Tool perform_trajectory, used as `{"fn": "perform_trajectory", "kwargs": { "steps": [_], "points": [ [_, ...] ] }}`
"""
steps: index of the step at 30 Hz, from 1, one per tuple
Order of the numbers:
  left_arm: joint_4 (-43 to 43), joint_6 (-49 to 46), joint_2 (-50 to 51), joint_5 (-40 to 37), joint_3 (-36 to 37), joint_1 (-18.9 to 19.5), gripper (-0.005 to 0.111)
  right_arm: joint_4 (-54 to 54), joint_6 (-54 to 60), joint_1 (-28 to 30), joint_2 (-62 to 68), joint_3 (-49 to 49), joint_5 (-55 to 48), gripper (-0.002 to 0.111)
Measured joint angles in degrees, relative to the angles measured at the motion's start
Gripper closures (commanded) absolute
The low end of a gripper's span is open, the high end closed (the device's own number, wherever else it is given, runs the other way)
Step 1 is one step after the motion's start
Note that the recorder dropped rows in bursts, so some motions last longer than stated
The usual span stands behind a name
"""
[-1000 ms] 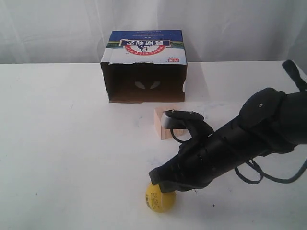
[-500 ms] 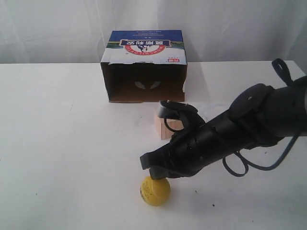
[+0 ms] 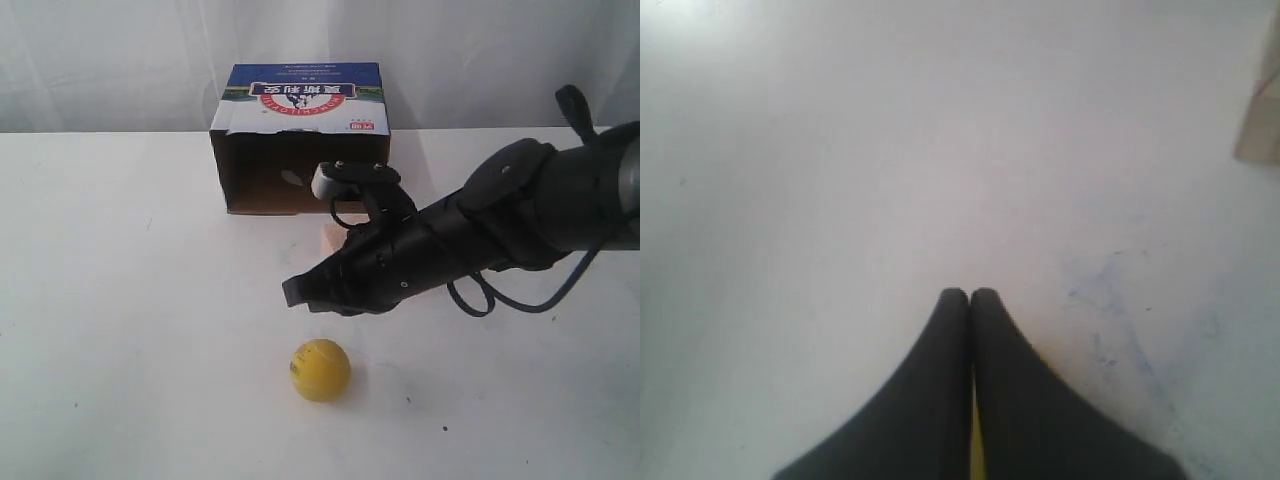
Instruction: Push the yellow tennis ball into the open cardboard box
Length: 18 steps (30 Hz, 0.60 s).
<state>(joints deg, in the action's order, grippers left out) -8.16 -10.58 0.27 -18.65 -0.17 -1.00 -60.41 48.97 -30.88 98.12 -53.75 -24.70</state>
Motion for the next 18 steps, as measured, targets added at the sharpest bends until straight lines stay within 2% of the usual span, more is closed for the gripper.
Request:
{"fn": "perform_trajectory", "kwargs": {
  "steps": [12, 18],
  "points": [
    [0.00, 0.00, 0.00, 0.00, 0.00, 0.00, 0.107, -2.23, -0.32, -0.11, 5.66, -0.85, -1.84, 0.108],
    [0.00, 0.00, 0.00, 0.00, 0.00, 0.00, 0.107, -5.04, -0.32, -5.54, 7.29, -2.75, 0.41, 0.108]
  ]
}}
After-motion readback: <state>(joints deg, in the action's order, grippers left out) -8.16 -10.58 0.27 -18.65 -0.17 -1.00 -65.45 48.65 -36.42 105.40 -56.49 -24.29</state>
